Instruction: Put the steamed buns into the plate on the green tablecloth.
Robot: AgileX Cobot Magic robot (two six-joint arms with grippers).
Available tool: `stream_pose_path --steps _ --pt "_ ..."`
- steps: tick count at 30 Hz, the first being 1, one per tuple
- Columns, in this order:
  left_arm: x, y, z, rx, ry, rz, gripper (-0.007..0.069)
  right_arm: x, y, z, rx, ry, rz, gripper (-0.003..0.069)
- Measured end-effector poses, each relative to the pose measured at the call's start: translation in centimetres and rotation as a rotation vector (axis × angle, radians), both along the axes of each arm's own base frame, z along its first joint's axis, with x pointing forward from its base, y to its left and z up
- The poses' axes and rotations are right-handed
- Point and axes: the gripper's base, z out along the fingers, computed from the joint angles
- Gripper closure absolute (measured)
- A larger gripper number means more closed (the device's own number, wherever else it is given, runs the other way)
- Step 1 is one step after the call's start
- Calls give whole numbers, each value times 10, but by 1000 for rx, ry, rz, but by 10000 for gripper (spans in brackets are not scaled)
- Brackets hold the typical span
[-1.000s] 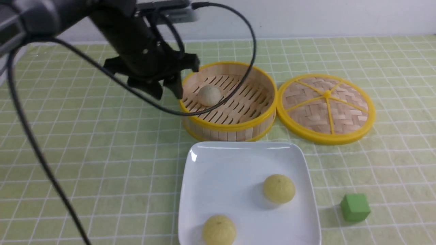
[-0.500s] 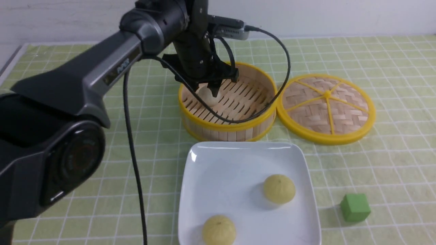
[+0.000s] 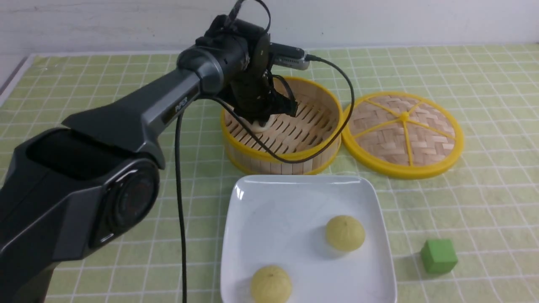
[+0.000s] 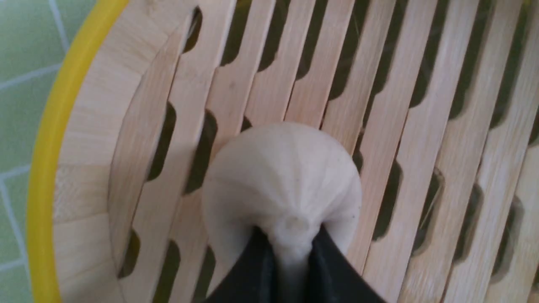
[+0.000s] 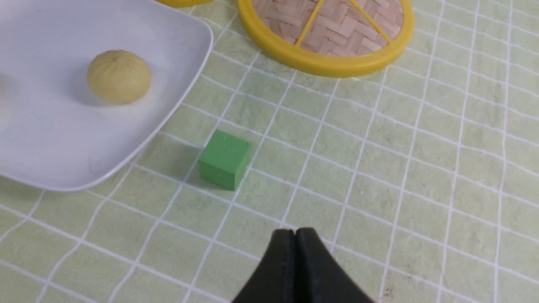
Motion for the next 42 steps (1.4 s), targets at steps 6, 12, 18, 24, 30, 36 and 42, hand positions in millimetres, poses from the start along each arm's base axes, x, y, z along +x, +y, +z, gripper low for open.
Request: stream_pose_path --steps 6,12,18,24,30,36,42 --pt "-26 7 70 -54 64 4 595 -1 0 -1 -6 14 -3 657" --pt "-73 28 185 -160 -131 -58 595 -1 -1 -1 -4 13 -4 652" --pt "-122 37 184 -201 6 -91 595 -1 -1 -1 -4 13 -4 647" --pt "-154 35 79 -52 347 -86 592 0 -1 -1 -6 13 -5 641" --pt "-154 29 22 -87 395 -44 530 -1 0 -1 17 23 -7 636" --pt "-147 17 7 -174 389 -72 291 -5 4 -4 89 92 -8 636" --pt "-141 16 18 -148 358 -108 153 -12 0 10 93 107 -13 649"
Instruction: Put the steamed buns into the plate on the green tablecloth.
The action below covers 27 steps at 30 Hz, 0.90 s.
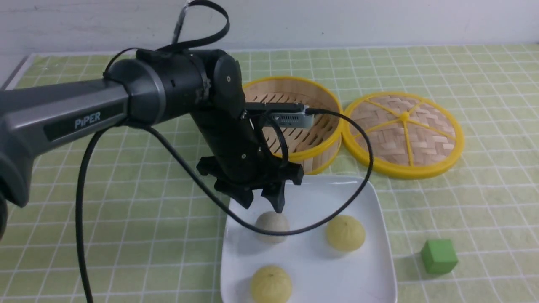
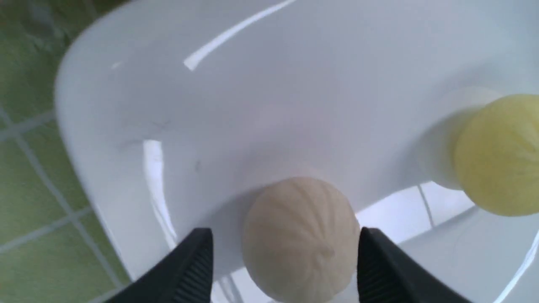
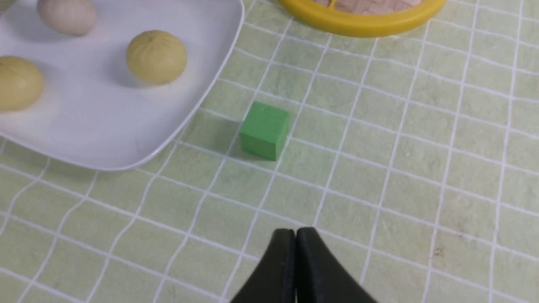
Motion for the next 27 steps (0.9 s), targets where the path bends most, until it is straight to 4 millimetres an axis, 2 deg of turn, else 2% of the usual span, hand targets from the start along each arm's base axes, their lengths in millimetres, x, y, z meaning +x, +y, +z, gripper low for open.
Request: stream_pose_path --steps 4,8,12,15,16,17,18,19,22,27 --pt "10 0 31 37 -69 -36 125 -17 -10 32 16 -26 -13 673" --pt "14 -1 44 34 -97 -41 131 -25 -13 37 66 -112 -10 673" --pt "15 -2 52 30 -115 -44 183 -7 0 16 210 -311 18 672" --pt "16 -1 52 44 -119 -51 290 11 11 -9 270 -426 38 672" --pt "16 -1 52 44 -119 -51 298 11 11 -8 275 -434 39 672" --pt "16 0 51 57 -126 -54 369 14 13 -16 287 -440 42 672" --pt "16 0 51 57 -126 -54 377 14 14 -16 290 -439 43 672" --pt "17 1 51 67 -131 -56 438 15 14 -19 295 -426 45 672" --pt "17 2 51 76 -133 -58 538 13 16 -26 281 -359 58 672" --pt "17 2 51 81 -135 -59 604 12 17 -30 269 -324 69 670"
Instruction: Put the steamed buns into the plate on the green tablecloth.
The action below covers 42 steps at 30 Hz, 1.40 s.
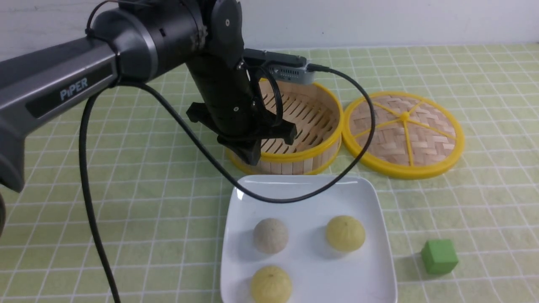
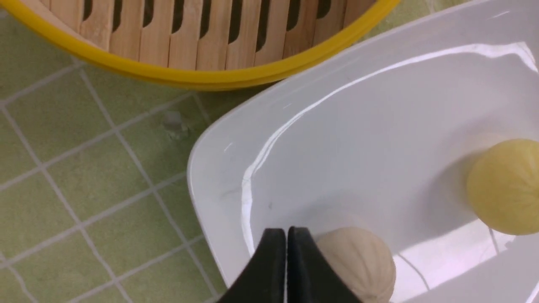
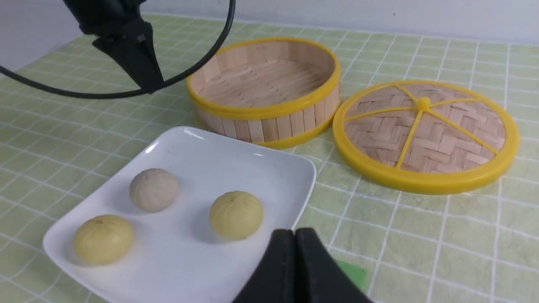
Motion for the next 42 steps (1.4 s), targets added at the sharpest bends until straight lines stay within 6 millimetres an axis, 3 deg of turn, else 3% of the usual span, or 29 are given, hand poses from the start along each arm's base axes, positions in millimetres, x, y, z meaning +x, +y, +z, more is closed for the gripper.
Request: stream_pose_path --steps 18,23,28,30,32,38,40,42 --pt "0 5 -1 56 1 -9 612 0 0 -1 6 2 2 658" --pt "-4 10 -1 115 33 -14 611 -2 -4 -15 -16 -36 -31 655" --pt "-11 16 22 98 -25 -13 610 3 -14 -56 -84 -65 -215 652" --pt "-17 20 37 85 -65 -11 610 4 -18 -74 -108 -48 -287 650" --pt "-29 31 65 77 -133 -4 609 6 -23 -98 -137 20 -377 649" --pt "-79 69 139 24 -324 75 608 6 -27 -101 -156 40 -445 645" --pt "-98 81 154 7 -370 88 608 6 -27 -101 -157 41 -446 643" --pt "-133 105 167 -16 -427 116 608 6 -27 -101 -158 40 -448 643"
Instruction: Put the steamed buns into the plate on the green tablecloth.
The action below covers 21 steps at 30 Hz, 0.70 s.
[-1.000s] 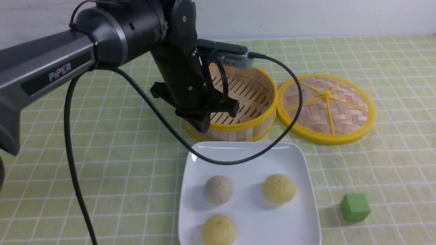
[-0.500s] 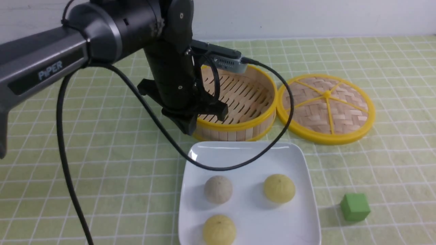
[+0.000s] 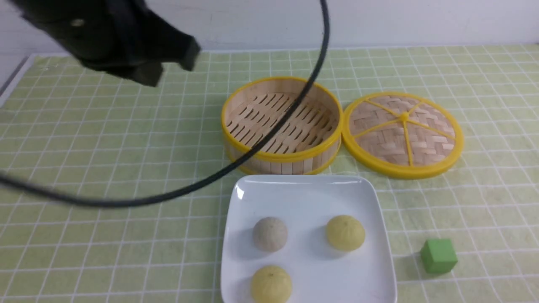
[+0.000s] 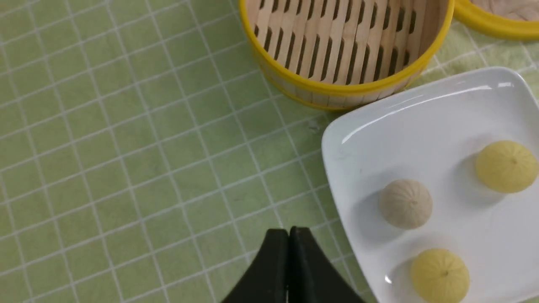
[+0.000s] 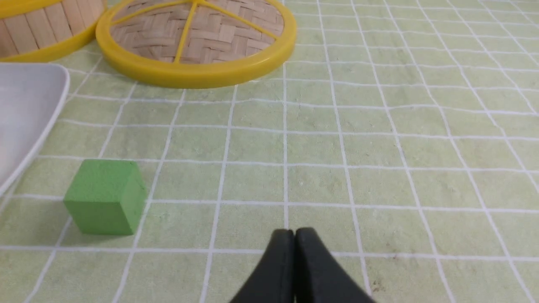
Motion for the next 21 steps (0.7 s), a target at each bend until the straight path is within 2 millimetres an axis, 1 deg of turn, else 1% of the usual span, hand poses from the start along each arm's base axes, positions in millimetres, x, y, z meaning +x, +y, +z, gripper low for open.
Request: stream_pose_path --steps 1,2,3,4,5,6,8,9,10,11,12,13,15,18,21 --pt "-6 4 -2 2 1 4 608 0 0 0 0 0 0 642" --pt "-35 21 -2 -36 -41 18 608 0 0 0 -2 0 0 640" --pt "-34 21 -6 -35 -33 22 608 0 0 0 -2 0 0 640" --pt "-57 35 -15 -78 -75 32 608 0 0 0 -2 0 0 638" --pt "-72 44 -20 -112 -114 34 608 0 0 0 -2 0 0 636" --pt "-87 51 -38 -157 -158 35 608 0 0 0 -2 0 -1 634" --pt "-108 62 -61 -262 -255 41 607 0 0 0 -2 0 -1 631" --pt "-110 63 -63 -270 -269 37 607 0 0 0 -2 0 -1 631" --pt "-131 74 -83 -391 -390 34 607 0 0 0 -2 0 -1 629" --pt "-138 77 -93 -441 -440 29 610 0 0 0 -2 0 -1 628" --pt "-140 78 -95 -453 -452 28 610 0 0 0 -2 0 -1 628" --pt "-154 86 -116 -549 -532 28 615 0 0 0 -2 0 -1 625" --pt "-163 92 -129 -601 -555 46 617 0 0 0 -2 0 -1 622" --pt "-171 99 -136 -619 -575 75 617 0 0 0 -2 0 -1 615" --pt "-175 105 -140 -586 -564 104 617 0 0 0 -2 0 -1 612"
